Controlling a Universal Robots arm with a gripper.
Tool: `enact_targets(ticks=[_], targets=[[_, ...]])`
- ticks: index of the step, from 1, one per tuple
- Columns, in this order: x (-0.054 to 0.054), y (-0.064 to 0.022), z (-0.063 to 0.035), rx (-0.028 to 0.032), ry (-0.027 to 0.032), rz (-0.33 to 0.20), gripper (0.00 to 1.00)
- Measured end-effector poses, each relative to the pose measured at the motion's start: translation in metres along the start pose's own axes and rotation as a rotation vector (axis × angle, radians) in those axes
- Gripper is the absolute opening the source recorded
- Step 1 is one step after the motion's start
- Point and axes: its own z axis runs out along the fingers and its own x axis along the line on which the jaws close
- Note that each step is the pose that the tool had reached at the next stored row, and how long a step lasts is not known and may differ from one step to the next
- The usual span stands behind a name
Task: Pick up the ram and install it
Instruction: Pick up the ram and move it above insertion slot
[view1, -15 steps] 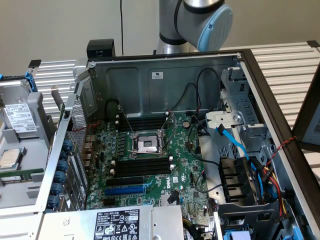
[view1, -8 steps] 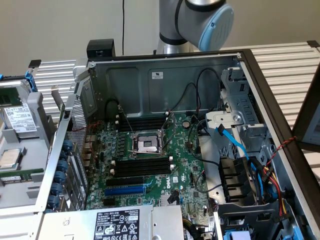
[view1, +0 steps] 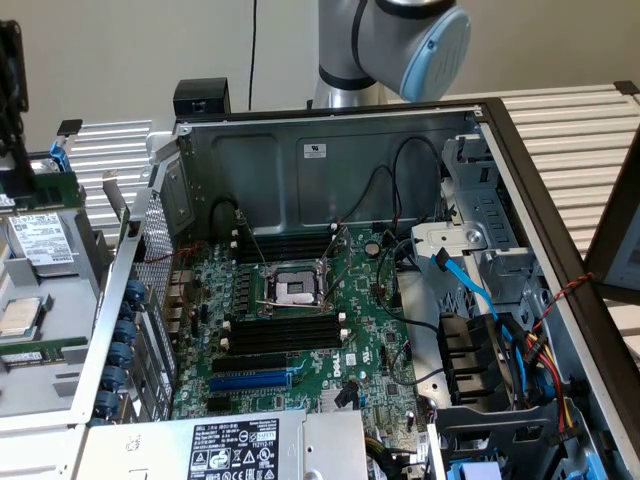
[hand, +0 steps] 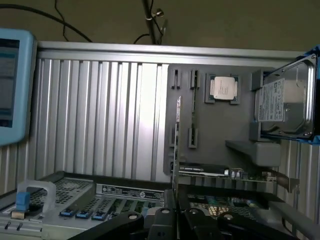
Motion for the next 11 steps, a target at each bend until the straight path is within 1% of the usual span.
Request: enact_targets(ticks=[11], targets=[[0.002, -0.0498, -0.0001, -0.0001, 0.0001, 0.0, 0.13]])
